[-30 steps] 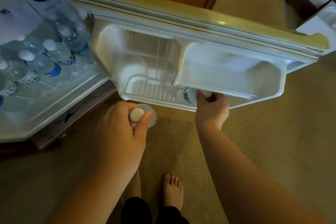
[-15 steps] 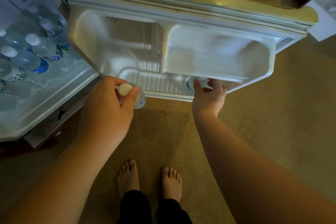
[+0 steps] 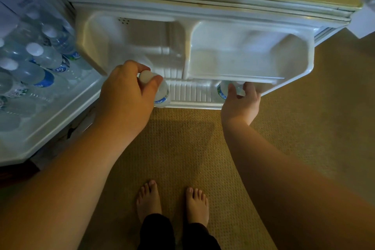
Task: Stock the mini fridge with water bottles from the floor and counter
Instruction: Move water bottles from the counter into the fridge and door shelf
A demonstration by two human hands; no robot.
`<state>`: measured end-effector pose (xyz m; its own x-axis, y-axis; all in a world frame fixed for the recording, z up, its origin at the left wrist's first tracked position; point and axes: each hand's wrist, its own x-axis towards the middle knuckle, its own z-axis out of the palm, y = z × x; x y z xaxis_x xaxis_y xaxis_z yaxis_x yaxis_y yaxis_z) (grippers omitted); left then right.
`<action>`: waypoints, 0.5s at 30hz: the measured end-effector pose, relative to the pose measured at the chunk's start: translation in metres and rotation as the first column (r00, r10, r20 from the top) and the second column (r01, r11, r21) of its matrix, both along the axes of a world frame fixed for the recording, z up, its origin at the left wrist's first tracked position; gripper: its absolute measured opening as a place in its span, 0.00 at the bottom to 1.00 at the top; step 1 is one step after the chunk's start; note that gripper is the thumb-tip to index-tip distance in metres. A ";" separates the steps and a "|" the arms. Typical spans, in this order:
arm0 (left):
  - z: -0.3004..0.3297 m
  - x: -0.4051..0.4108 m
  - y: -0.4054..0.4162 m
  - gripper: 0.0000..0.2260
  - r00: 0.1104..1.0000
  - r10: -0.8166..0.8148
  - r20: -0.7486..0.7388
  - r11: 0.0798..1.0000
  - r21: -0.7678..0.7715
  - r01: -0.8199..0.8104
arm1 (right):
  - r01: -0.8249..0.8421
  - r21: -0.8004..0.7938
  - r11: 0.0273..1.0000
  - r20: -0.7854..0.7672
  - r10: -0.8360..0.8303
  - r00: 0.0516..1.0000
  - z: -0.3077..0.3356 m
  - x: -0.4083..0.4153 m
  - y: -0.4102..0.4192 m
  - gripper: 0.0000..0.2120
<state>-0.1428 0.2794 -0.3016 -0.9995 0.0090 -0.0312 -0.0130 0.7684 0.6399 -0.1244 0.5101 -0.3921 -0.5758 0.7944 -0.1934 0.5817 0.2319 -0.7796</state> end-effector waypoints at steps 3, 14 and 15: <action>-0.005 -0.013 0.002 0.15 1.000 -0.027 0.017 1.000 0.012 0.026 | -0.012 0.008 1.000 0.049 0.012 0.999 0.001 0.000 0.000 0.17; -0.006 -0.055 0.011 0.16 0.995 -0.078 0.060 0.995 -0.057 0.081 | -0.186 0.029 0.982 0.137 0.180 0.974 0.001 0.052 -0.024 0.30; -0.006 -0.059 0.011 0.16 0.994 -0.075 0.075 0.994 -0.067 0.080 | -0.214 0.020 0.977 0.140 0.209 0.968 0.000 0.058 -0.026 0.30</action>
<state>-0.2014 0.2907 -0.3076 -0.9910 0.0819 -0.1062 0.0045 0.8118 0.5839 -0.0665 0.4836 -0.3925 -0.7017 0.6647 -0.2564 0.6168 0.3865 -0.6857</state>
